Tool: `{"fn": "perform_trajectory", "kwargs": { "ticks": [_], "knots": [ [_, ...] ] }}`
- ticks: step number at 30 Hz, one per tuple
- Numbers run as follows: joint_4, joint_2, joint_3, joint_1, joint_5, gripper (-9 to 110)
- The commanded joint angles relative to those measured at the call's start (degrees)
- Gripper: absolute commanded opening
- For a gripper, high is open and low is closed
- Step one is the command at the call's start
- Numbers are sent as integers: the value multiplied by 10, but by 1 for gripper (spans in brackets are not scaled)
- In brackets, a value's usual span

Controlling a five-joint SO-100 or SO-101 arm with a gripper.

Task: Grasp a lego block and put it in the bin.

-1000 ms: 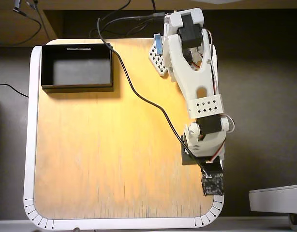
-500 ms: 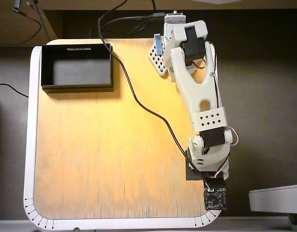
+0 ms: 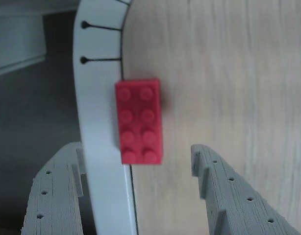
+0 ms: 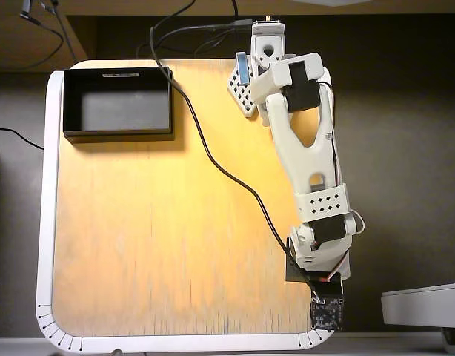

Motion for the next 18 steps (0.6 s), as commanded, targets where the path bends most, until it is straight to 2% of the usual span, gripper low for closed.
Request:
{"fn": "perform_trajectory", "kwargs": {
  "ticks": [1,18],
  "knots": [
    [-28,5,-91,-14,9,22],
    [-38,-38,-111,-16,5,22]
  ]
}}
